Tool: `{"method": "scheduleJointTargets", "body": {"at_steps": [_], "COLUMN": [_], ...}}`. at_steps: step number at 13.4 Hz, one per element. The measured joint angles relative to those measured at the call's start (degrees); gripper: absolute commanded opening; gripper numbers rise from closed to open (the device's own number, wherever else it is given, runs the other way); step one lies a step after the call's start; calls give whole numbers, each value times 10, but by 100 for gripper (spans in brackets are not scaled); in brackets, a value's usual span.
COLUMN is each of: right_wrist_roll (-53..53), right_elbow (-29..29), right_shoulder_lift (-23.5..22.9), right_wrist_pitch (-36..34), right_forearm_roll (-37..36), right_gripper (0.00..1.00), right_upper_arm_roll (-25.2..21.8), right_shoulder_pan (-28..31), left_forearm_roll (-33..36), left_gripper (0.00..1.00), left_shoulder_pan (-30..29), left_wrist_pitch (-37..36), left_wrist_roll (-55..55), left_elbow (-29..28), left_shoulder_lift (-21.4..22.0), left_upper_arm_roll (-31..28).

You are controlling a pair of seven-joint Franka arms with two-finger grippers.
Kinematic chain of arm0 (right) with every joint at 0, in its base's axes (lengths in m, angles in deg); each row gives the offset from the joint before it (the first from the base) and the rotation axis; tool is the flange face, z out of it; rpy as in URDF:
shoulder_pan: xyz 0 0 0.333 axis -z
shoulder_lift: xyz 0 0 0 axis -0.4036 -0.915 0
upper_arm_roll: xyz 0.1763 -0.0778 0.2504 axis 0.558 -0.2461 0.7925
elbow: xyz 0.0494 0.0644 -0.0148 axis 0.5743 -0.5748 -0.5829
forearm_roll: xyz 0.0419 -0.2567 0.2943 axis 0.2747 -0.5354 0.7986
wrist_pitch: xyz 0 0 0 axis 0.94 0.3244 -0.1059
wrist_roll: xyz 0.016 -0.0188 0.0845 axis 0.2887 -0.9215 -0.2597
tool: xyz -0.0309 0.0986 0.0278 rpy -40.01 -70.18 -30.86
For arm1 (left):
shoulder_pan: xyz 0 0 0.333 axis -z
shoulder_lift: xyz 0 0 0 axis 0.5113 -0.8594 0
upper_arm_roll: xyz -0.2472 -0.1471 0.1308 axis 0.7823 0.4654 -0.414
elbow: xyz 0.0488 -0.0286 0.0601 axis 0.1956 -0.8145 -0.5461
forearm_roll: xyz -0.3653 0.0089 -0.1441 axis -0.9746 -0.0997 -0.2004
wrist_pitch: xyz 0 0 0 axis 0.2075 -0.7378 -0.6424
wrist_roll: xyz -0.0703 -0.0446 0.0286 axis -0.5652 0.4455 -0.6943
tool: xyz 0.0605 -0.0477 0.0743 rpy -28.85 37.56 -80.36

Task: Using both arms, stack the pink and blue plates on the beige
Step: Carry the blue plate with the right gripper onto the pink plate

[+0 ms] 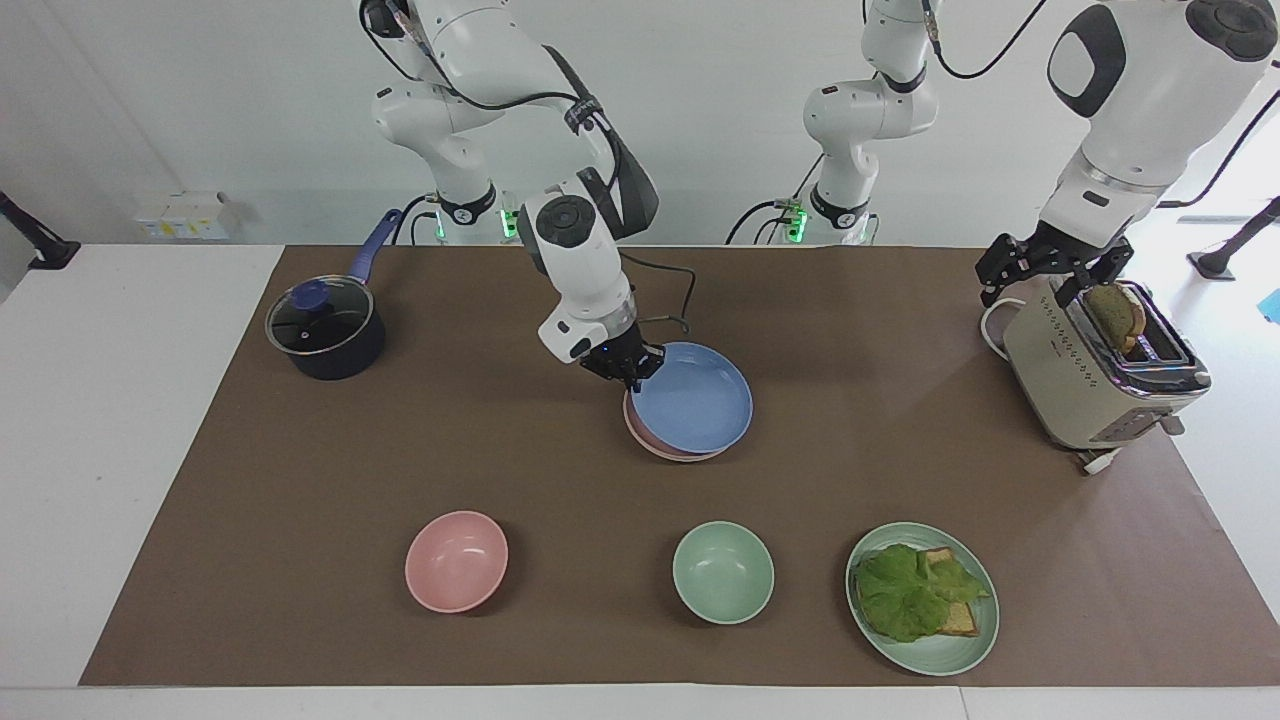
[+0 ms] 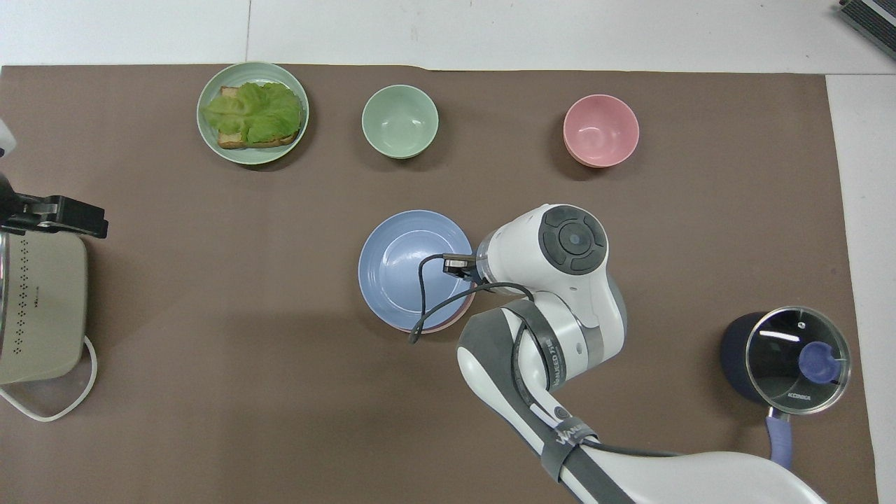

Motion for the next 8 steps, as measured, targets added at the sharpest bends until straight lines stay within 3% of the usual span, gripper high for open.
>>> {"method": "scheduleJointTargets", "body": {"at_steps": [1,2,5,8], "right_wrist_roll": [0,1,1,1], "right_elbow": [-2,-6,-13,-13], "right_shoulder_lift": [0,0,-2,-2], "right_wrist_pitch": [0,0,0,2], "right_forearm_roll": [0,0,0,0], "right_gripper": [6,24,96,100], "right_upper_arm_roll": [0,-1,-3,-5], "right_shoulder_pan": [1,1,1,2], "left_forearm_roll": [0,0,0,0], "left_gripper": [100,100,100,100], "left_shoulder_pan": [0,0,0,0], "left_wrist_pitch": [0,0,0,0], "left_wrist_roll": [0,0,0,0], "left_elbow": [0,0,0,0], "left_shoulder_lift": [0,0,0,0], "left_upper_arm_roll": [0,0,0,0]}}
